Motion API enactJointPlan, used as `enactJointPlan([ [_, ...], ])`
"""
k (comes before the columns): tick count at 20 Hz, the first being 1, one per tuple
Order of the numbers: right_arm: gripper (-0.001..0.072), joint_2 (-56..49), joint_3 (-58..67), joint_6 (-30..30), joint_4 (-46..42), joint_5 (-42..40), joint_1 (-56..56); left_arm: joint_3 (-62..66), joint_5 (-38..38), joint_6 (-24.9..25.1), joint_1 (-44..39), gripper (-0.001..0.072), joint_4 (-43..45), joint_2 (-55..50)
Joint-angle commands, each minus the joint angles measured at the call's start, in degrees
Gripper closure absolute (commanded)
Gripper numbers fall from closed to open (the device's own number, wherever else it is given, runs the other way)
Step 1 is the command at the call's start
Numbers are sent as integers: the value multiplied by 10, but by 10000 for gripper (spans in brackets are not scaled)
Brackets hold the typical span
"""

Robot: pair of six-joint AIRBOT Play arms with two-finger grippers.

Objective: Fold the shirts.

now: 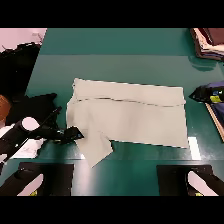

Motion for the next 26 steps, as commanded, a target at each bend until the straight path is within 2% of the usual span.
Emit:
enactJointPlan([
  [1,387,1,0,0,0,6,5,-11,30,11,0,107,-27,1],
  [2,387,1,0,0,0,16,0,-9,31,12,0,278,-29,1],
  [3,387,1,0,0,0,29,-9,-7,33,14,0,608,-31,2],
  [4,386,1,-1,0,-2,45,-24,-2,32,28,0,678,-33,2],
  [7,387,8,-31,-1,-2,89,-89,28,16,42,0,684,-32,2],
  [10,372,34,-137,-4,-7,100,-174,64,15,56,0,684,-32,2],
  [11,260,39,-174,-18,-7,105,-202,72,15,57,0,684,-32,2],
  [12,204,39,-211,-20,-6,110,-231,76,15,57,0,684,-32,2],
  [16,216,5,-299,-20,0,112,-294,77,16,69,0,684,-32,1],
  [18,272,-16,-317,-20,1,104,-293,77,17,72,0,684,-32,1],
  [22,290,-42,-317,-20,1,85,-249,77,17,72,0,684,-32,1],
  [24,566,-36,-317,-20,-1,72,-216,77,15,72,0,684,-30,1],
  [26,690,-8,-317,-20,-2,59,-194,77,-3,71,0,686,-12,2],
])
